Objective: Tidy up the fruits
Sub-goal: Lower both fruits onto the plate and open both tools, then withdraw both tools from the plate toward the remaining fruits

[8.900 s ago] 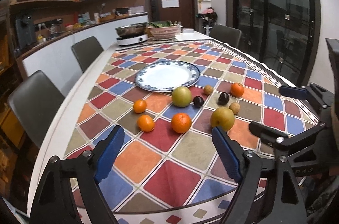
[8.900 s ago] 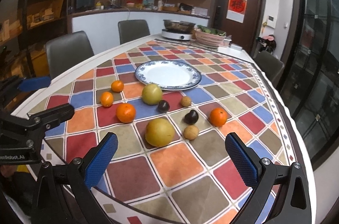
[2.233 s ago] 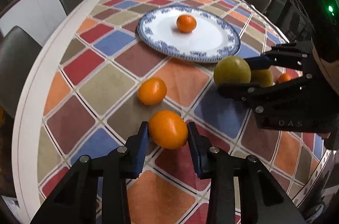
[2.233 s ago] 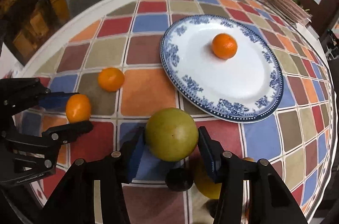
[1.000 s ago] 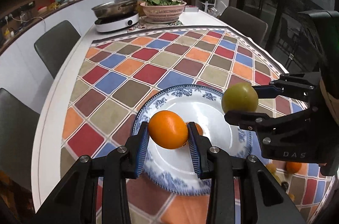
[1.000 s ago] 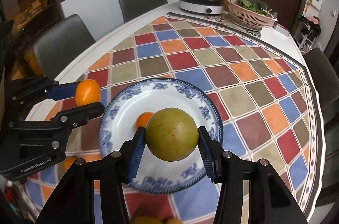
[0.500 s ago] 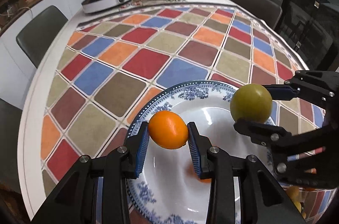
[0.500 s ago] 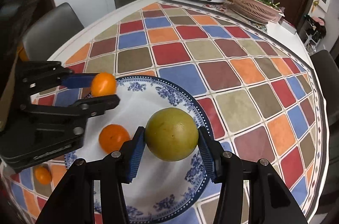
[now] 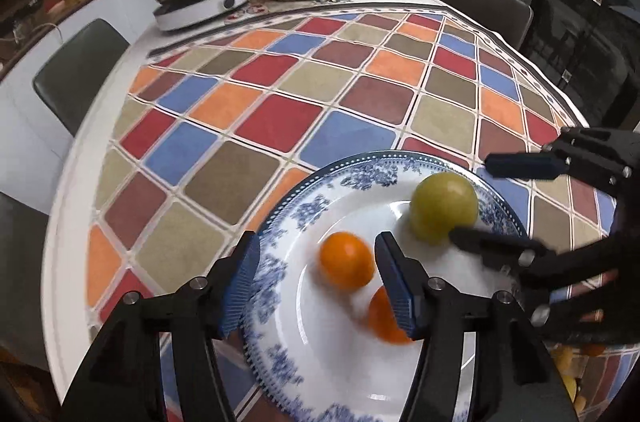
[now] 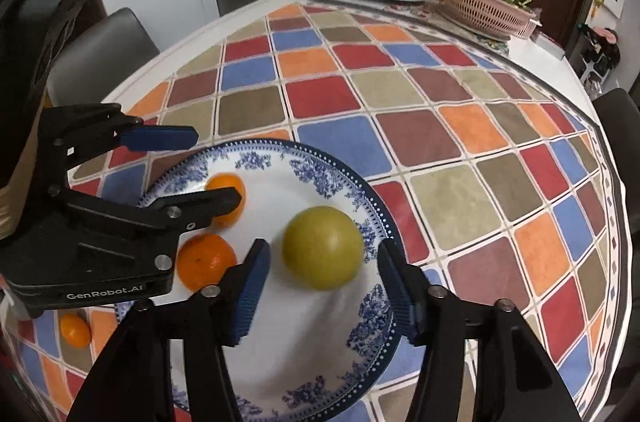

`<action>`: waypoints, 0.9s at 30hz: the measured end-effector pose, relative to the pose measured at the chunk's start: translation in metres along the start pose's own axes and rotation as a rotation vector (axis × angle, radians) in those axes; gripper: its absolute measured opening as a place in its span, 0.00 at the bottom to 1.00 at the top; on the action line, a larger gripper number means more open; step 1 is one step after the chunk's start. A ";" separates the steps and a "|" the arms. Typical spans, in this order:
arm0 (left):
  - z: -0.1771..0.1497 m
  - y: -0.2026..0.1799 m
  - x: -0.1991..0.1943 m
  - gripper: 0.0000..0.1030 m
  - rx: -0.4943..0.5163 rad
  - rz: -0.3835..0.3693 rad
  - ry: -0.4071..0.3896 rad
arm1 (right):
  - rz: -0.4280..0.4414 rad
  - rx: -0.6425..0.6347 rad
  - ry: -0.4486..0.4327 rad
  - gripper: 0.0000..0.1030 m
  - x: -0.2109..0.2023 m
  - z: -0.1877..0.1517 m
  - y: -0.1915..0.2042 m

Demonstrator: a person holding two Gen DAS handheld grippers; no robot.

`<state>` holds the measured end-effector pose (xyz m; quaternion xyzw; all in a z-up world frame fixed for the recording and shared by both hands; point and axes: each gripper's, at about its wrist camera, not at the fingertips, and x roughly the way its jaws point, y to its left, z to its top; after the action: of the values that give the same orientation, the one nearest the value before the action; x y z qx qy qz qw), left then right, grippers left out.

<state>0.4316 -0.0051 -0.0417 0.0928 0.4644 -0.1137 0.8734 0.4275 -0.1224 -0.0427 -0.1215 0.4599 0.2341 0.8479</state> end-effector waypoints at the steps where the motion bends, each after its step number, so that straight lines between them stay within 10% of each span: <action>1: -0.002 0.000 -0.007 0.57 0.003 0.017 -0.013 | -0.008 0.004 -0.006 0.55 -0.004 0.000 0.000; 27: -0.090 -0.046 -0.192 0.76 -0.048 0.056 -0.278 | -0.061 0.134 -0.254 0.72 -0.166 -0.068 0.055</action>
<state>0.2437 -0.0033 0.0656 0.0681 0.3388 -0.0901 0.9340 0.2730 -0.1512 0.0595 -0.0479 0.3599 0.1903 0.9121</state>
